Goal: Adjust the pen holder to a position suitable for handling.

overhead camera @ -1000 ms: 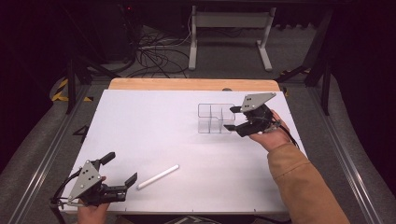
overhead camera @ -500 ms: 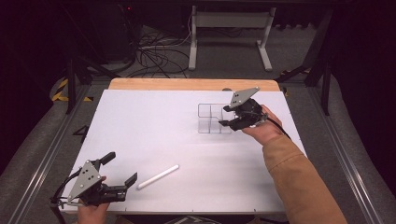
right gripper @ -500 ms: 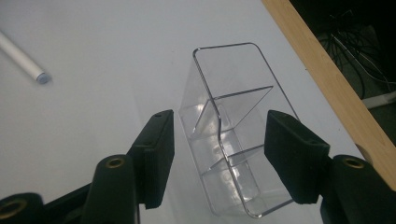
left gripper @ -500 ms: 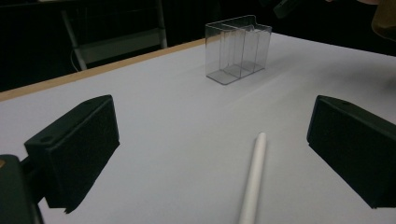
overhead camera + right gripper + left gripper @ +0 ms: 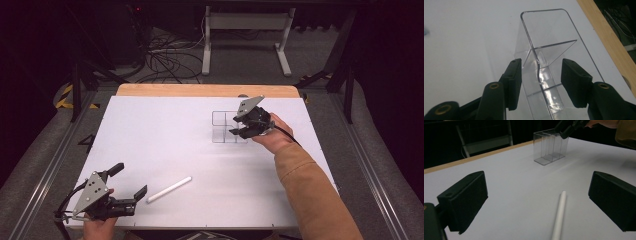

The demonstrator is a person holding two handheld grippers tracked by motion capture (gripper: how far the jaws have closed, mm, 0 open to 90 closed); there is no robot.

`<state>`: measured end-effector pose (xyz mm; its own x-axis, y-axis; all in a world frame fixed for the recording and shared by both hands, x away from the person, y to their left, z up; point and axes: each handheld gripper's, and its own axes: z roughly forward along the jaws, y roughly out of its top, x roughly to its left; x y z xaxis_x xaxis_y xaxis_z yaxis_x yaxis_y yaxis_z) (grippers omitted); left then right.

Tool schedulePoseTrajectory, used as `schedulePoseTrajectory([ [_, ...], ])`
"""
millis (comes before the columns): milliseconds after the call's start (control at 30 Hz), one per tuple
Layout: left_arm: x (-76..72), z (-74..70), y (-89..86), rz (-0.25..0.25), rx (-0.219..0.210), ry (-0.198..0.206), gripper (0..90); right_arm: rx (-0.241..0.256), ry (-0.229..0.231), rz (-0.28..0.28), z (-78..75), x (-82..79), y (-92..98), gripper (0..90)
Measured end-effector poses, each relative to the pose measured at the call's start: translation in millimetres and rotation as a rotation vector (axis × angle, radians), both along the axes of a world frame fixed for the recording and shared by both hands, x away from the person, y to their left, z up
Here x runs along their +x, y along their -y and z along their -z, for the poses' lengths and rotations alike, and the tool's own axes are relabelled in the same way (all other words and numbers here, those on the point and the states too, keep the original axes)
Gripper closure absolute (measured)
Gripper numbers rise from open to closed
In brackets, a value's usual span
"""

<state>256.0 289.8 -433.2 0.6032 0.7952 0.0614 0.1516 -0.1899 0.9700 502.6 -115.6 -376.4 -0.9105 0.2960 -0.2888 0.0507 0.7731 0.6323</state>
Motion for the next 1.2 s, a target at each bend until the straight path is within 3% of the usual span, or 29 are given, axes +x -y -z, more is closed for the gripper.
schedulePoseTrajectory([
  [367,0.3,0.5,-0.1,0.002,-0.003,-0.004,3.0,-0.114,-0.01,-0.026,11.2,10.2,-15.9,57.7],
  [633,0.4,0.5,0.0,0.003,-0.002,-0.005,3.0,-0.135,-0.017,-0.027,19.0,11.9,-22.8,62.0],
  [667,0.4,0.5,0.0,0.003,-0.002,-0.005,3.0,-0.158,-0.029,-0.031,18.7,11.8,-23.0,62.0],
  [733,0.3,0.4,0.1,0.003,0.001,-0.005,3.0,-0.143,-0.027,-0.022,20.9,12.1,-24.5,61.9],
  [767,0.3,0.4,0.2,0.003,0.001,-0.006,3.0,-0.164,-0.032,-0.034,21.0,12.3,-24.8,61.9],
  [867,0.4,0.6,0.5,0.004,-0.001,-0.007,3.0,-0.159,-0.03,-0.028,22.9,11.3,-27.2,62.3],
  [900,0.5,0.5,0.3,0.005,0.001,-0.006,3.0,-0.144,-0.029,-0.021,23.7,10.9,-28.0,63.2],
  [1167,0.3,0.4,0.0,0.004,-0.002,-0.005,3.0,-0.171,-0.014,-0.058,21.1,9.7,-28.3,74.1],
  [1200,0.2,0.4,0.1,0.004,-0.001,-0.005,3.0,-0.157,-0.005,-0.043,21.0,8.9,-28.5,74.4],
])
